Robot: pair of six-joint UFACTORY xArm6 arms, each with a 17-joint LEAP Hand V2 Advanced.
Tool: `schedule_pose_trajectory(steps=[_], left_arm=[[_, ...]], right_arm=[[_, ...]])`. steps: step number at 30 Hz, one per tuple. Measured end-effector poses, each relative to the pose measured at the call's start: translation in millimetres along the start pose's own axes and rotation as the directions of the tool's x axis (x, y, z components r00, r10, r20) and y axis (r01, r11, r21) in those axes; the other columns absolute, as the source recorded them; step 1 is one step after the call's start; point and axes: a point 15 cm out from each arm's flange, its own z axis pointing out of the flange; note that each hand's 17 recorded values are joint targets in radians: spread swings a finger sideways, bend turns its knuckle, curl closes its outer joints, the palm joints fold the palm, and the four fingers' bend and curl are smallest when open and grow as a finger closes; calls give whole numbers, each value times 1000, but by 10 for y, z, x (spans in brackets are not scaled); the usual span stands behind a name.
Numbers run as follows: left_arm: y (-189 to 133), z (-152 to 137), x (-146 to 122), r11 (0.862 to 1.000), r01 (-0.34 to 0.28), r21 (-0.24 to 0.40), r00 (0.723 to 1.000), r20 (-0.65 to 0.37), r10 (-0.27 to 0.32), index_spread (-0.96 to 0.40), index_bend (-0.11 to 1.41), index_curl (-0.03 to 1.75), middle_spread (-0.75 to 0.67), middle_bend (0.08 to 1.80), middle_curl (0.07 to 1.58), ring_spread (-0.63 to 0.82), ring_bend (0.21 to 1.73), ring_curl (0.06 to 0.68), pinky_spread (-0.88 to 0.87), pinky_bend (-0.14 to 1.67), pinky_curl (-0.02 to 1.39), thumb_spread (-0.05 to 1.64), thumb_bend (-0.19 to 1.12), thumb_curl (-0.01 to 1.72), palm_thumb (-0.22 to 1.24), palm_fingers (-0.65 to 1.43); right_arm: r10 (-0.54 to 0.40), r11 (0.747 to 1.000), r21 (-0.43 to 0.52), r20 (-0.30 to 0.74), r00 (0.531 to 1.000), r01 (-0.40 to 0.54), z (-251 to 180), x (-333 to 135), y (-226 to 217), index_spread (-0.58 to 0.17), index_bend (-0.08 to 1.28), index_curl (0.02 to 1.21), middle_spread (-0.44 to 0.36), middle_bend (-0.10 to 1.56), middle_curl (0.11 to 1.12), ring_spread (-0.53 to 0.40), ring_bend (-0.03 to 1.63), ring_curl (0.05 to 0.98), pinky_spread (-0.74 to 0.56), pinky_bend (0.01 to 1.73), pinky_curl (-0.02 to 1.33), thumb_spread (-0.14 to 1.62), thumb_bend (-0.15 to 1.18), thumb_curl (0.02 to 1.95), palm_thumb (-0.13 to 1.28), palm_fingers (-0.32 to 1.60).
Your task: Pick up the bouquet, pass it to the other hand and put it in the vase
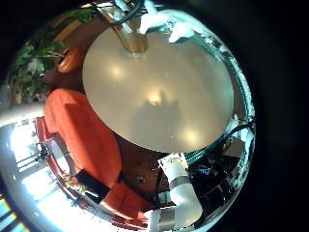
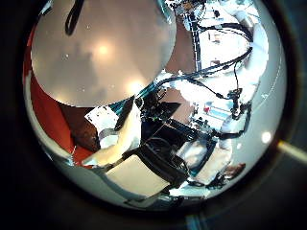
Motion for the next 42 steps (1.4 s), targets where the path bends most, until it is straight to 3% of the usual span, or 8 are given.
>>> schedule_pose_trajectory(steps=[35, 39, 40, 42], left_arm=[[154, -41, 81, 1000, 9, 25, 1000, 2, -9, -1, 188, 411, 352, 193, 331, 535, 433, 196, 506, 182, 248, 1120, -21, 327, 379, 187], [154, -52, 83, 1000, 6, 26, 1000, 4, -6, 2, 188, 408, 353, 193, 334, 534, 434, 197, 506, 183, 250, 1120, -21, 327, 379, 186], [157, -50, 76, 1000, 7, 26, 1000, 3, -7, 3, 186, 407, 353, 194, 334, 534, 435, 197, 506, 183, 250, 1120, -21, 327, 379, 185], [157, -49, 76, 1000, 5, 26, 1000, 3, -5, 3, 186, 406, 353, 194, 335, 534, 435, 198, 506, 183, 251, 1120, -21, 327, 379, 185]], right_arm=[[37, 995, -95, -14, 999, -39, 505, 38, -144, -273, 238, 457, -143, 568, 523, -211, 983, 313, -16, 809, -11, 1065, -23, 393, 525, 567], [36, 995, -95, -15, 999, -37, 510, 26, -146, -310, 261, 467, -179, 626, 543, -244, 1023, 317, -95, 840, -7, 1064, -13, 400, 568, 765], [34, 995, -95, -16, 999, -36, 510, 19, -145, -339, 291, 480, -206, 663, 558, -260, 1056, 328, -178, 917, 14, 1064, -7, 405, 593, 994], [34, 995, -93, -18, 999, -35, 502, 18, -145, -372, 318, 489, -259, 695, 570, -275, 1066, 335, -281, 971, 40, 1061, 0, 415, 637, 1175]])
